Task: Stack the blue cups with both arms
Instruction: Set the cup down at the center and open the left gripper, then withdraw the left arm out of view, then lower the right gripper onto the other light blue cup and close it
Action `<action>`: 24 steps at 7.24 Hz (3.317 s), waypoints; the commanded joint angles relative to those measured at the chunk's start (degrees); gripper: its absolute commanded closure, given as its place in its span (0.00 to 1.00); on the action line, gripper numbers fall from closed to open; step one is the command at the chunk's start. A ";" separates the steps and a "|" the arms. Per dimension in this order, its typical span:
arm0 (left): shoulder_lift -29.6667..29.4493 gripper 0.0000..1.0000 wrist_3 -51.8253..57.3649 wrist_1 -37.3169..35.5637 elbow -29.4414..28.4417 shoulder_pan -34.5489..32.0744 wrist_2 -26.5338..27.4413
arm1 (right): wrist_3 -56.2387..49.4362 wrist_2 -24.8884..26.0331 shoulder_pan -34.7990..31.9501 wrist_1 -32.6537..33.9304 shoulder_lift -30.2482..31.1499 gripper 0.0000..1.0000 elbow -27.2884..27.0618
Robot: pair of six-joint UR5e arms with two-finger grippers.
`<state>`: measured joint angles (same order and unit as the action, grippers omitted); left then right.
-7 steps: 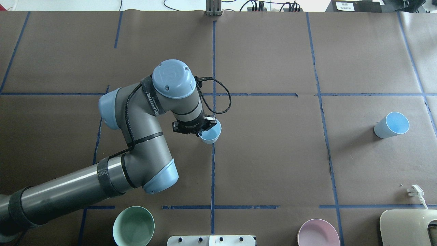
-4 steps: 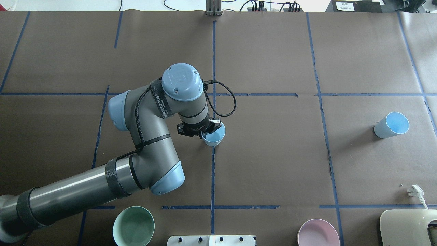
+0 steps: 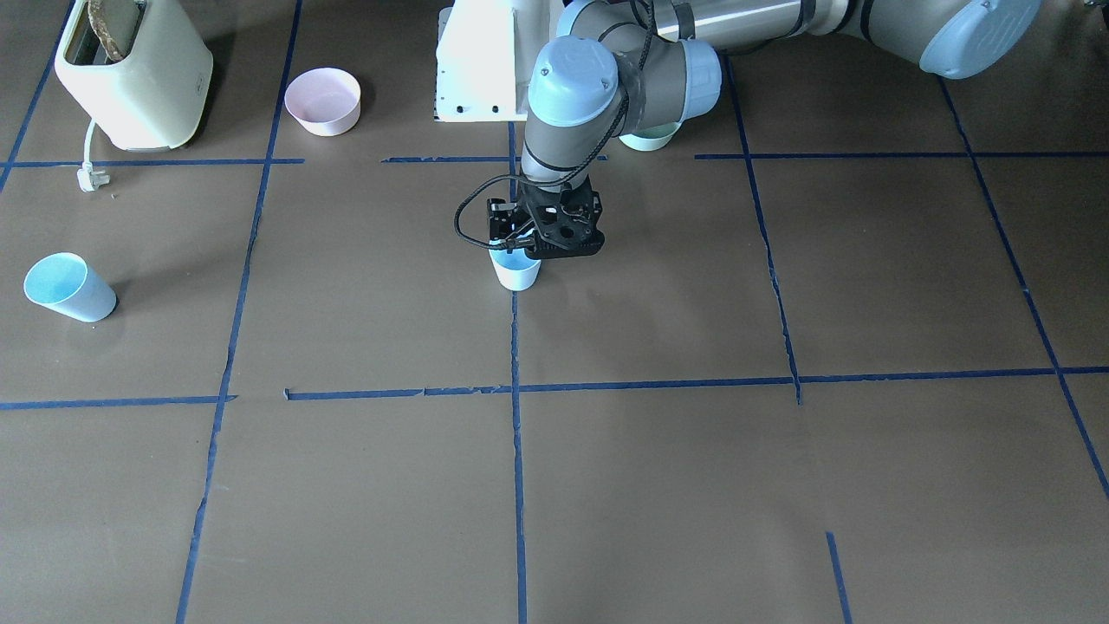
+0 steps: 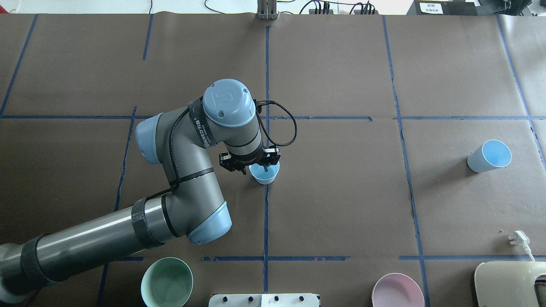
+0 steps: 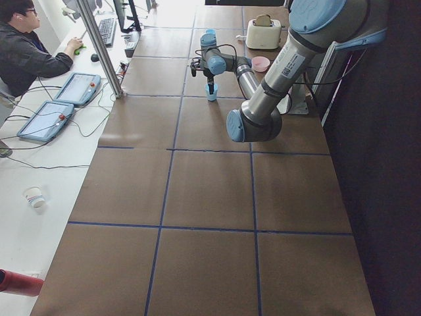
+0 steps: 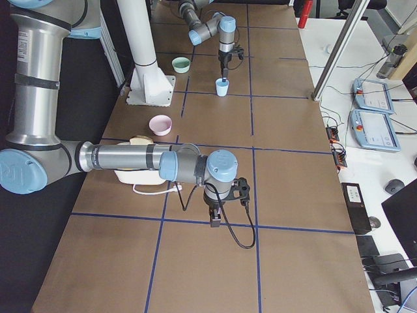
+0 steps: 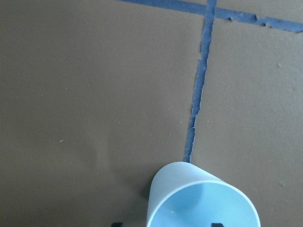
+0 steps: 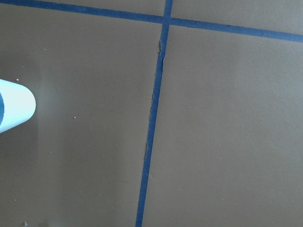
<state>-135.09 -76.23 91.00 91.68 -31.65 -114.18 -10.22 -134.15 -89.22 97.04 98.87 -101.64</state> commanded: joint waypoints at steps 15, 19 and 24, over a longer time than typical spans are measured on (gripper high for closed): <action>55.28 0.00 86.95 -6.09 10.79 -57.91 -23.37 | 42.69 4.22 20.72 -35.28 -1.05 0.00 2.65; 55.46 0.00 86.77 -6.09 11.33 -57.91 -23.37 | 43.97 5.21 25.40 -39.73 -1.14 0.00 7.32; 55.46 0.00 86.95 -6.18 11.24 -57.91 -23.37 | 43.97 6.09 28.49 -40.09 -2.19 1.00 8.66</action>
<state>-79.63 10.69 84.88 102.96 -89.56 -137.55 33.65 -127.92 -60.84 56.93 96.92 -92.83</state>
